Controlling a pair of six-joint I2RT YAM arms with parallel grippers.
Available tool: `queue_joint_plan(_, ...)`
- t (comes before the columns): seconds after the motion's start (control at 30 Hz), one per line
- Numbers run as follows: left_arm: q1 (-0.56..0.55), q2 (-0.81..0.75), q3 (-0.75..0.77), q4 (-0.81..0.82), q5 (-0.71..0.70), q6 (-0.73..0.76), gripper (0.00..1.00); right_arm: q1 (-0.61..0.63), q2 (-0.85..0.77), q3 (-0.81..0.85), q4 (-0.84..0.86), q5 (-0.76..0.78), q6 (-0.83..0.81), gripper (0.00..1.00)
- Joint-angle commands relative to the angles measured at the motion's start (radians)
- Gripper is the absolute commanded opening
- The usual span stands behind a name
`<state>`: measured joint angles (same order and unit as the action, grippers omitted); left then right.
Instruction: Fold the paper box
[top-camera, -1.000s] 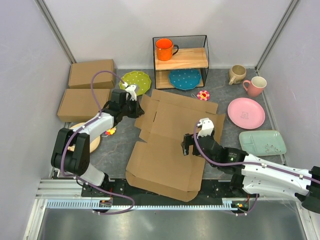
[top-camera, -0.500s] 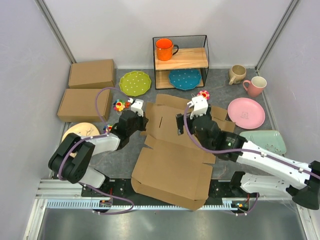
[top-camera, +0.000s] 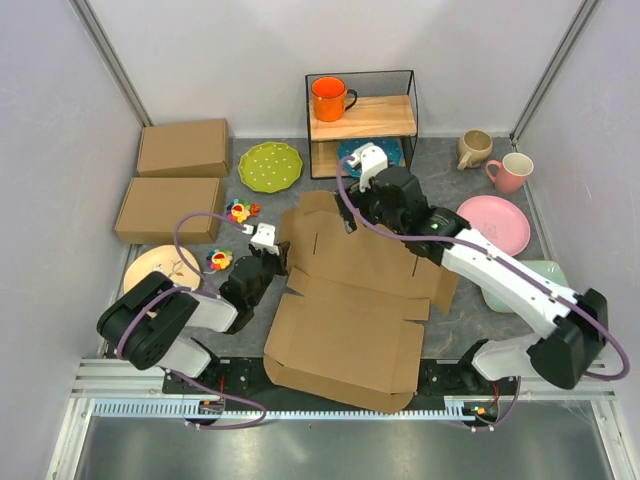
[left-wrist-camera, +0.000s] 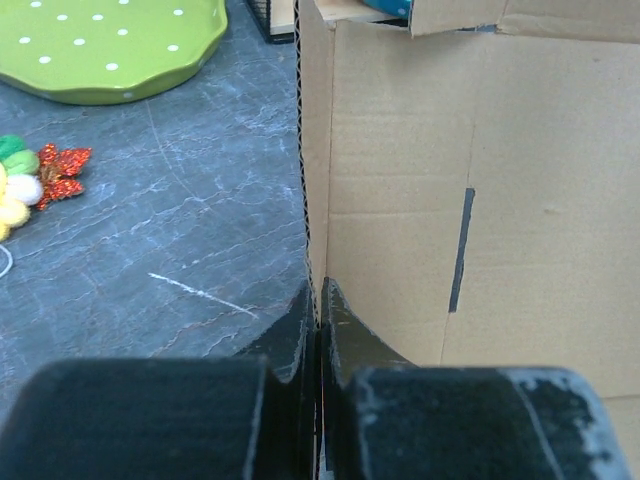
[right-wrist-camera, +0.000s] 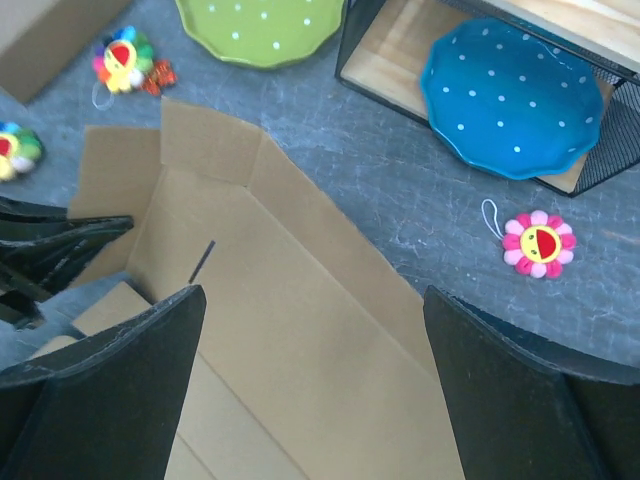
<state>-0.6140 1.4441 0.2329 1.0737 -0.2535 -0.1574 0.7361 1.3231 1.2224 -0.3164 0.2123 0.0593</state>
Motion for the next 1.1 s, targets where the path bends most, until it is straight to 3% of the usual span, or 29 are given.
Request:
queue_joint_plan(0.0, -0.039, 0.05, -0.004, 0.206, -0.079, 0.062, 0.02, -0.007, 0.082, 0.043, 0.014, -0.07, -0.168, 0.98)
queue_joint_plan(0.3, -0.053, 0.006, 0.028, 0.086, -0.062, 0.078, 0.02, -0.073, 0.177, -0.024, 0.192, -0.1, -0.239, 0.98)
queue_joint_plan(0.57, -0.053, -0.002, 0.036, 0.063, -0.078, 0.079, 0.02, -0.153, 0.258, -0.003, 0.2, -0.263, -0.21, 0.93)
queue_joint_plan(0.8, -0.053, 0.006, 0.036, 0.065, -0.086, 0.081, 0.02, -0.155, 0.298, 0.012, 0.194, -0.338, -0.207, 0.83)
queue_joint_plan(1.07, -0.052, 0.016, 0.039, 0.058, -0.101, 0.082, 0.02, -0.155, 0.292, 0.015, 0.188, -0.344, -0.211, 0.64)
